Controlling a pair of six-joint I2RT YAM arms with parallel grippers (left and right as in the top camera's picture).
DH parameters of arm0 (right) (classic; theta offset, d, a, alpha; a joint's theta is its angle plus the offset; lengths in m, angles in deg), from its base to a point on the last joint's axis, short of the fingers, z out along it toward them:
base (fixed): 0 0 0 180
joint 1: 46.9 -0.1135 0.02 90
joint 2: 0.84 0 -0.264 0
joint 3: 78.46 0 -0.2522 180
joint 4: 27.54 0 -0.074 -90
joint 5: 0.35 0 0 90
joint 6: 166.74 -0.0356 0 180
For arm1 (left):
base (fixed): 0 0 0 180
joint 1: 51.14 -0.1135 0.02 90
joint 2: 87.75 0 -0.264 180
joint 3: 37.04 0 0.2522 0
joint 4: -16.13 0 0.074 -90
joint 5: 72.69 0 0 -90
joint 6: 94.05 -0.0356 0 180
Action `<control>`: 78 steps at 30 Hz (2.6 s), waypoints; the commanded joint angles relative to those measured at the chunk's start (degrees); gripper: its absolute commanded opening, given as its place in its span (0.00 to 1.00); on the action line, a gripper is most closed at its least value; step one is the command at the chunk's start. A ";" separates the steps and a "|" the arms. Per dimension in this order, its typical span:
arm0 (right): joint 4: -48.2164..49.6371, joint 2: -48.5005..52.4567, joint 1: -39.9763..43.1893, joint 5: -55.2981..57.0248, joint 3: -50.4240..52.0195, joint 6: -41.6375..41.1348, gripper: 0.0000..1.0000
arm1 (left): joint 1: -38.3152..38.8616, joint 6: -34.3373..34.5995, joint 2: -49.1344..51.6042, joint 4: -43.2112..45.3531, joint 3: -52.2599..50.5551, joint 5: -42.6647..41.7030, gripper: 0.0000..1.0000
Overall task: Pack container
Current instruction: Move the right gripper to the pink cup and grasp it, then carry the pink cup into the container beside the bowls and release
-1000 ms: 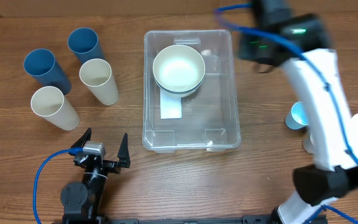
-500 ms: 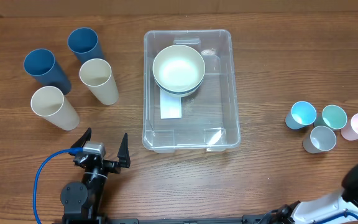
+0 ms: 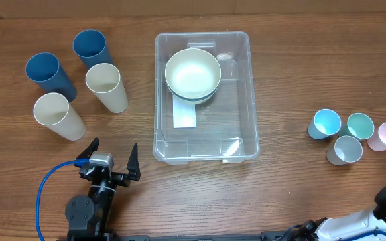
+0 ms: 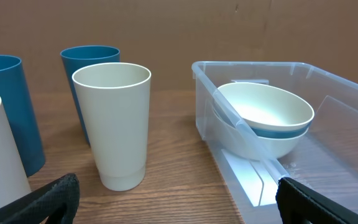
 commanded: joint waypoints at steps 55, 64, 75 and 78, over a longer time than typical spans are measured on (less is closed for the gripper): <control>-17.03 1.22 -63.23 5.77 -43.19 7.23 0.04 | -0.31 0.61 -0.59 0.00 -0.20 0.33 1.00; -10.67 1.22 -66.18 4.02 -24.55 5.51 0.04 | -0.31 0.61 -0.59 0.00 -0.20 0.33 1.00; 5.40 1.25 -66.73 0.09 -5.27 5.51 0.04 | -0.31 0.61 -0.59 0.00 -0.20 0.33 1.00; 7.78 1.27 -66.73 -0.55 -3.50 5.51 0.04 | -0.31 0.61 -0.59 -0.02 -0.20 0.33 1.00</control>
